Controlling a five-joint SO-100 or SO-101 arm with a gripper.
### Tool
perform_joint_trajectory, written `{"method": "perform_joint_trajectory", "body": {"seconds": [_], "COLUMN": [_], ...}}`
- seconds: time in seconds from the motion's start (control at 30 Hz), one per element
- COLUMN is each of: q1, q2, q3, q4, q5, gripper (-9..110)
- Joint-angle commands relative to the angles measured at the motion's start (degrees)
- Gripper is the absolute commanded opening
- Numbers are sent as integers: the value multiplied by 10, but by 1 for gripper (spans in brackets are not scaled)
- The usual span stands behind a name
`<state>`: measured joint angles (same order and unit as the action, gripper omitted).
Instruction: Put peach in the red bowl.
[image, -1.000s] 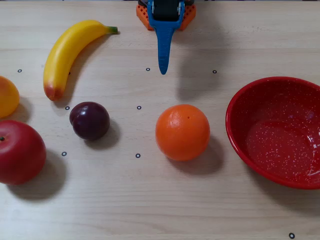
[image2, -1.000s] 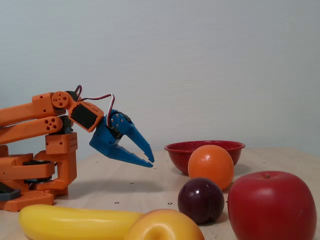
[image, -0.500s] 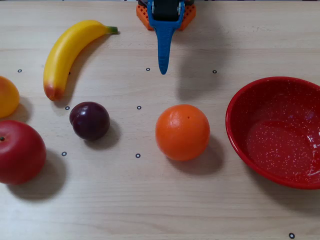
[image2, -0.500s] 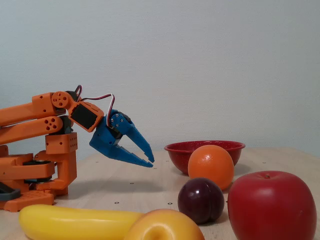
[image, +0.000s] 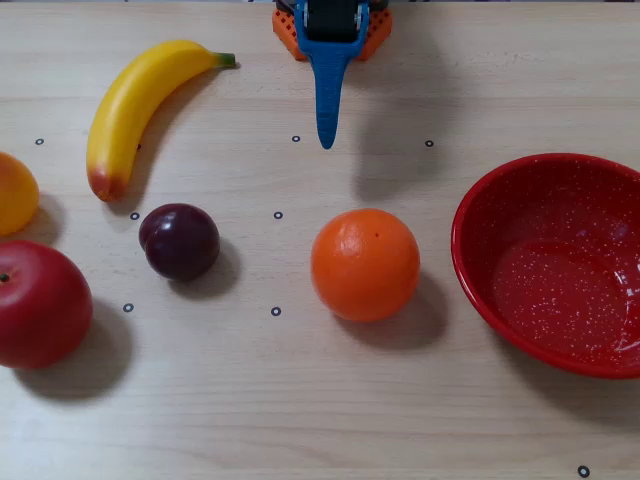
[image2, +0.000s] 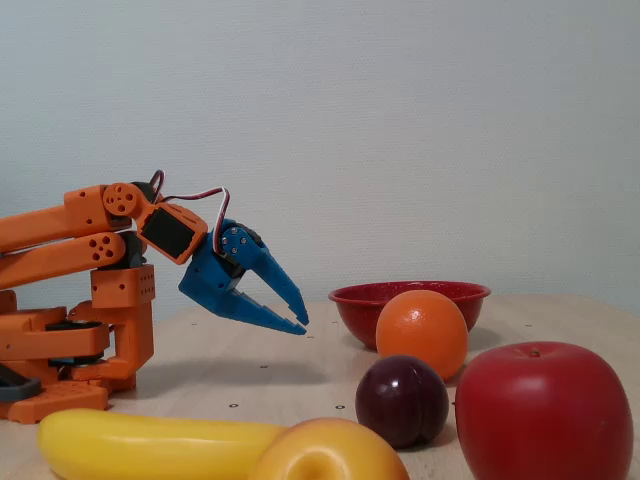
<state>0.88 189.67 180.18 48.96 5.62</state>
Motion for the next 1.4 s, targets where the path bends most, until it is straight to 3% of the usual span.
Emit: {"method": "perform_joint_trajectory", "body": {"seconds": [0.0, 0.7, 1.37], "q1": [4, 9, -8], "q2": [11, 11, -21], "q3": [24, 24, -3], "q4": [4, 4, -21], "q5": [7, 5, -66], "gripper": [0, 0, 0]}}
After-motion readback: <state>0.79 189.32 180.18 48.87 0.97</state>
